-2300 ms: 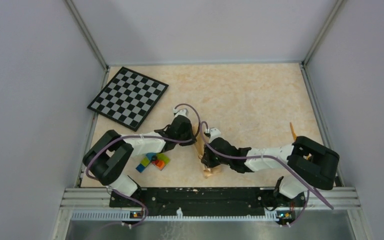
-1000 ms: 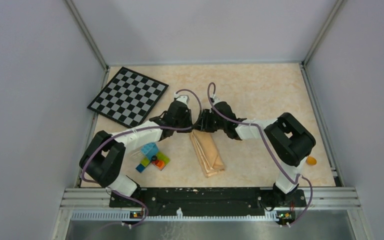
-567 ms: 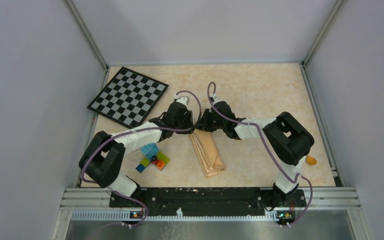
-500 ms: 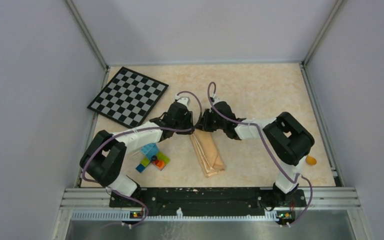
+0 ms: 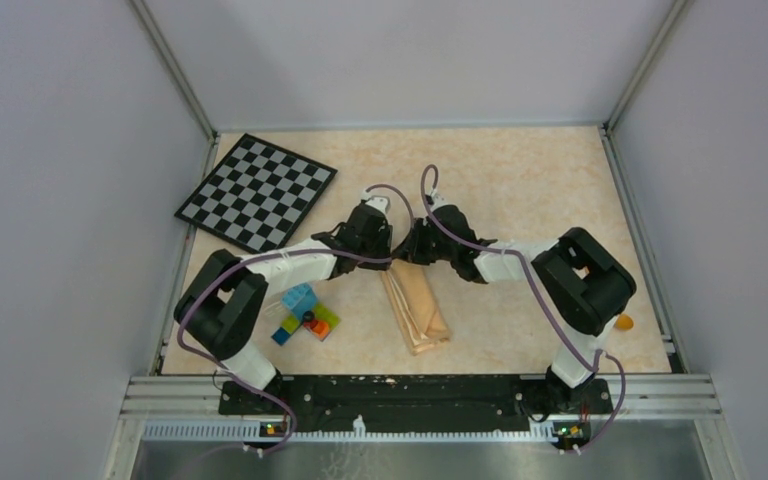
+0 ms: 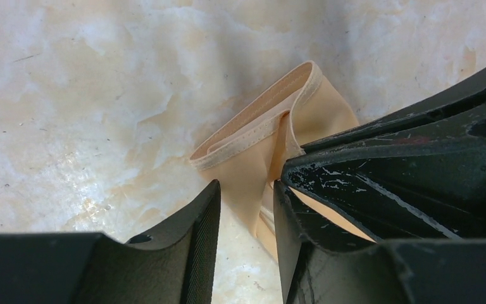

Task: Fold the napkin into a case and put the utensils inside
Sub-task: Pick up the top corner of the smaller rectangle folded napkin.

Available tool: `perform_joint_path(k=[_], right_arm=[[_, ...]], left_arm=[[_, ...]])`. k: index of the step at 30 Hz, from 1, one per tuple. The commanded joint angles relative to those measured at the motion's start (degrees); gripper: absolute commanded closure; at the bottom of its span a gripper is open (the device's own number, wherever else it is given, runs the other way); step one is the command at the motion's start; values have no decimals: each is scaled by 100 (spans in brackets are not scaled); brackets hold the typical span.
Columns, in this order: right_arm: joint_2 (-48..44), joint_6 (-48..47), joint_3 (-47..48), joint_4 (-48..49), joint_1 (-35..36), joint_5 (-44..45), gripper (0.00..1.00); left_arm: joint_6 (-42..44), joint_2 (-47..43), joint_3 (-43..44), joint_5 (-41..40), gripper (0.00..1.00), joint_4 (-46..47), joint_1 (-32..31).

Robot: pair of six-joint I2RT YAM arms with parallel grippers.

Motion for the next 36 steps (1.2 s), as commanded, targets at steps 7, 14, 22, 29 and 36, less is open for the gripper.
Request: perform_joint_path(k=[7, 14, 22, 29, 36], right_arm=[[-263, 97, -63, 307, 10, -6, 100], [-157, 141, -88, 358, 10, -79, 100], [-113, 206, -167, 452, 9, -171, 100], [66, 257, -238, 610, 11, -200, 100], [473, 304, -31, 815, 10, -331, 100]], left_arm=[[204, 320, 615, -896, 67, -382, -298], [231, 319, 628, -1184, 79, -327, -384], [232, 490, 763, -1360, 83, -432, -420], [258, 297, 615, -1551, 99, -382, -511], [256, 4, 331, -1379, 100, -123, -529]])
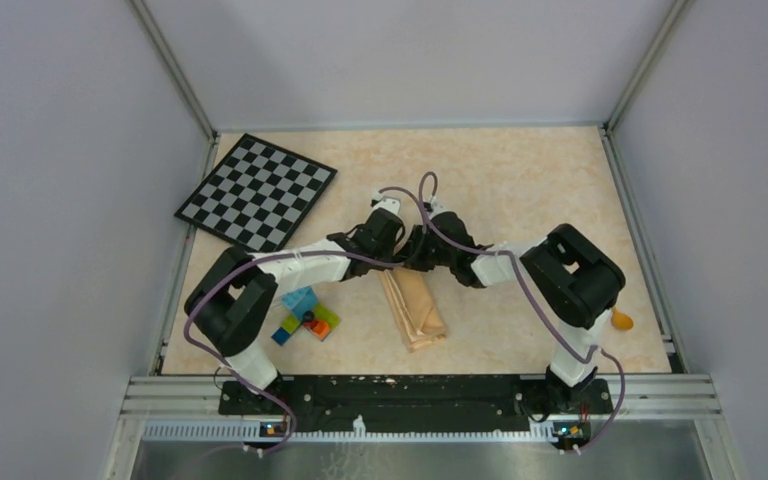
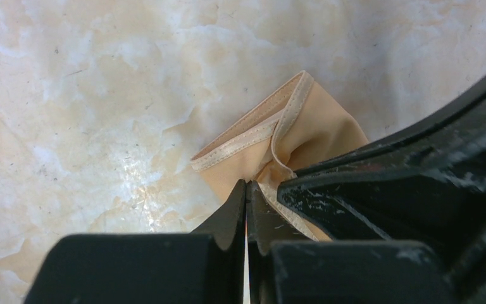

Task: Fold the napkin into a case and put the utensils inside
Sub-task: Pick up the top corner of the smaller rectangle folded napkin, then grasp the top corner of the smaller rectangle folded napkin from the folded napkin.

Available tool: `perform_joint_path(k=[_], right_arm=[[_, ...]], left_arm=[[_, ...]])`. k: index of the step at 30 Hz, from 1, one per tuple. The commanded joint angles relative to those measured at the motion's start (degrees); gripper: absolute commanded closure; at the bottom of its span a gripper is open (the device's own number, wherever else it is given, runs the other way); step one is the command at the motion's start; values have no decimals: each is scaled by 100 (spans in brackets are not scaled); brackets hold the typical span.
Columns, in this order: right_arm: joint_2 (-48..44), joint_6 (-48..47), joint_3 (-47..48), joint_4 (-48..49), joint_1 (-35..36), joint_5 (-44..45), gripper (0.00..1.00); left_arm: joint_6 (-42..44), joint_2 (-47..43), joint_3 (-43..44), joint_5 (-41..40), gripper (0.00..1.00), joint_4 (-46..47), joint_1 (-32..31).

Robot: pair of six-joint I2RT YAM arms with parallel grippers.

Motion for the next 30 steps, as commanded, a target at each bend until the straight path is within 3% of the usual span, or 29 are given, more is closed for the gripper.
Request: perform_joint_path(k=[1, 8, 15, 18, 24, 30], right_arm=[[279, 65, 205, 367, 11, -144, 100], [567, 360, 470, 834, 10, -379, 100], [1017, 929, 638, 1736, 43, -820, 100], [1346, 912, 761, 1551, 44, -955, 93], [459, 680, 137, 1244, -33, -969, 65], [-43, 507, -150, 963, -135, -1019, 62]], left_arm=[[29, -404, -193, 16, 100, 333, -24], [-100, -616, -499, 569, 100, 826, -24], [-275, -748, -776, 551, 100, 1025, -31], [-377, -668, -828, 396, 100, 1024, -24], [-473, -828, -1053, 172, 100, 1024, -15], [-455, -973, -1064, 161, 100, 1019, -15]])
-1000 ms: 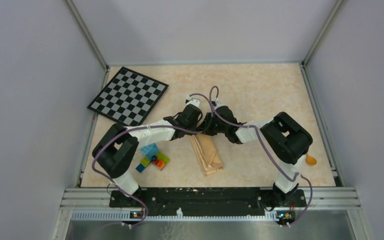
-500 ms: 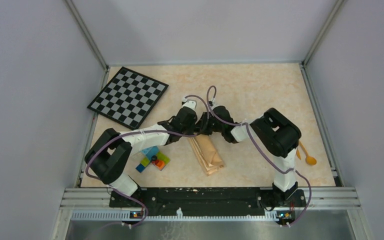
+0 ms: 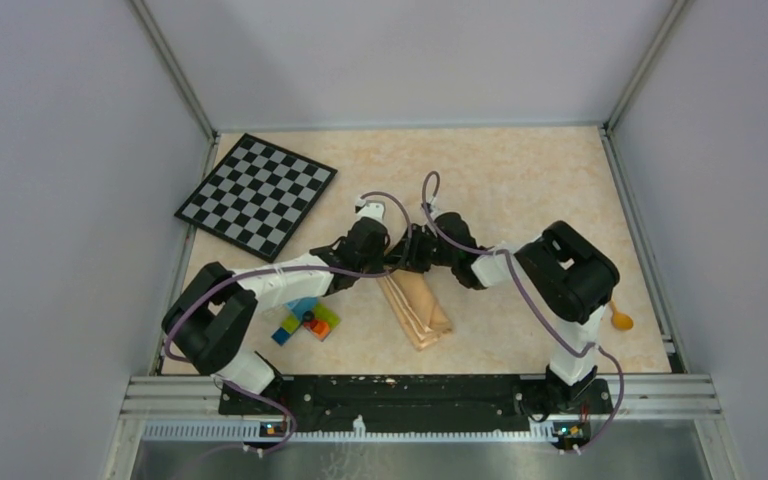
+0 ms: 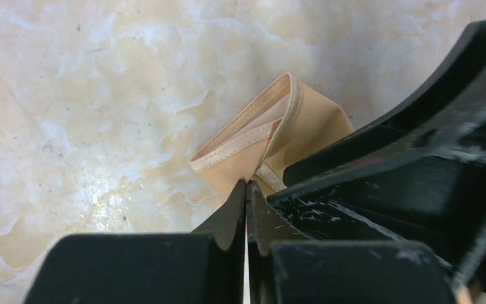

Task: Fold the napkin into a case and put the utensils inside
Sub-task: Grasp the top corner of the smaller rectangle folded napkin from the folded napkin.

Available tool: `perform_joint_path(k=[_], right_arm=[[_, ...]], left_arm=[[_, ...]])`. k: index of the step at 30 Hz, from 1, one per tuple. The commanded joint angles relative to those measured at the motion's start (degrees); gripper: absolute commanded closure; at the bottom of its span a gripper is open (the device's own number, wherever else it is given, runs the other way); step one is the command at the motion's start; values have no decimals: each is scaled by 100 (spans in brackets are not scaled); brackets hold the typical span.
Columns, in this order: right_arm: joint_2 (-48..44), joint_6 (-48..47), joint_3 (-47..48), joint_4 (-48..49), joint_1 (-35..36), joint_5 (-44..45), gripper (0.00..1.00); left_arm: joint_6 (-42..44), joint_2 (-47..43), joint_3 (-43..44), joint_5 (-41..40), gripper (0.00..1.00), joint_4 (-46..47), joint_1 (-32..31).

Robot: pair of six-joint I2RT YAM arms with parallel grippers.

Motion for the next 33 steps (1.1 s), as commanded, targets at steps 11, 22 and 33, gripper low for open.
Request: perform_joint_path(k=[11, 22, 33], right_arm=[[-113, -244, -139, 208, -170, -138, 100], [803, 64, 803, 577, 50, 155, 100], [149, -408, 209, 100, -26, -15, 95]], left_arm=[[-90, -173, -26, 303, 100, 187, -67], [-149, 254, 51, 503, 100, 477, -90], [-311, -139, 372, 418, 56, -213, 74]])
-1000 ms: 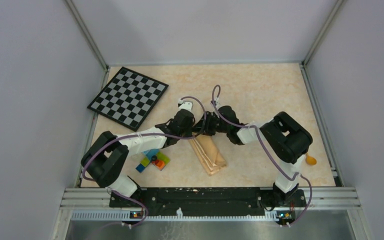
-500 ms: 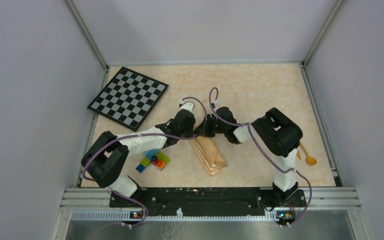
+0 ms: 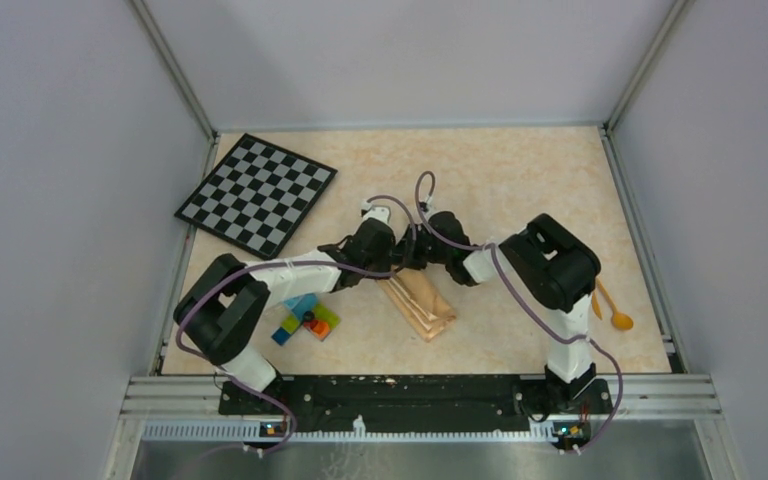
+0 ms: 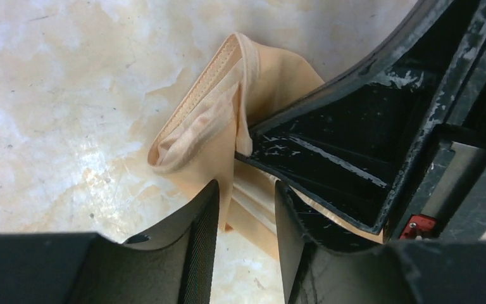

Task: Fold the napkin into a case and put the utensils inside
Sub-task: Grasp the top corner of the smaller rectangle folded napkin from the folded napkin.

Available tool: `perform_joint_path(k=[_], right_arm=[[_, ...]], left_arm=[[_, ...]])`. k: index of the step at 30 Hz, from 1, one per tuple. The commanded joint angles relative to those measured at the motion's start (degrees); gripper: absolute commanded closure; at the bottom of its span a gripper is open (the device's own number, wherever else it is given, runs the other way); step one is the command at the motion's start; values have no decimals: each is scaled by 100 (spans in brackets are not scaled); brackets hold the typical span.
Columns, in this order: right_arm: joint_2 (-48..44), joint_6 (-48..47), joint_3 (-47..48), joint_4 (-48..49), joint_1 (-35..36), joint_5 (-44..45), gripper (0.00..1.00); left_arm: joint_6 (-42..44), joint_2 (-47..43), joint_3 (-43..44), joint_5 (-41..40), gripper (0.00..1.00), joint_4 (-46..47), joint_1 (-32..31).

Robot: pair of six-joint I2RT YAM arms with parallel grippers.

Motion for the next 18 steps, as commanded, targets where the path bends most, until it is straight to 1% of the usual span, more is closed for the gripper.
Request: perform_joint_path(k=[1, 3, 6, 9, 12, 15, 18], right_arm=[[-580, -363, -220, -234, 4, -154, 94], [-774, -446, -239, -361, -10, -199, 92], [-1029, -541, -302, -523, -14, -222, 92], [-1234, -605, -380, -649, -38, -210, 92], [-1367, -672, -460, -750, -42, -120, 94], [-1346, -679, -525, -605, -78, -89, 96], [-1070, -481, -390, -332, -208, -213, 97]], left_arm=[[-163, -742, 175, 142, 55, -76, 175], [-206, -1001, 77, 385, 55, -42, 321], [-271, -1163, 2, 649, 62, 97, 475], [-349, -1071, -5, 942, 73, 219, 634], [-383, -888, 61, 1075, 79, 262, 719], [-437, -770, 124, 1124, 80, 238, 748], [-425, -758, 112, 1025, 74, 145, 747]])
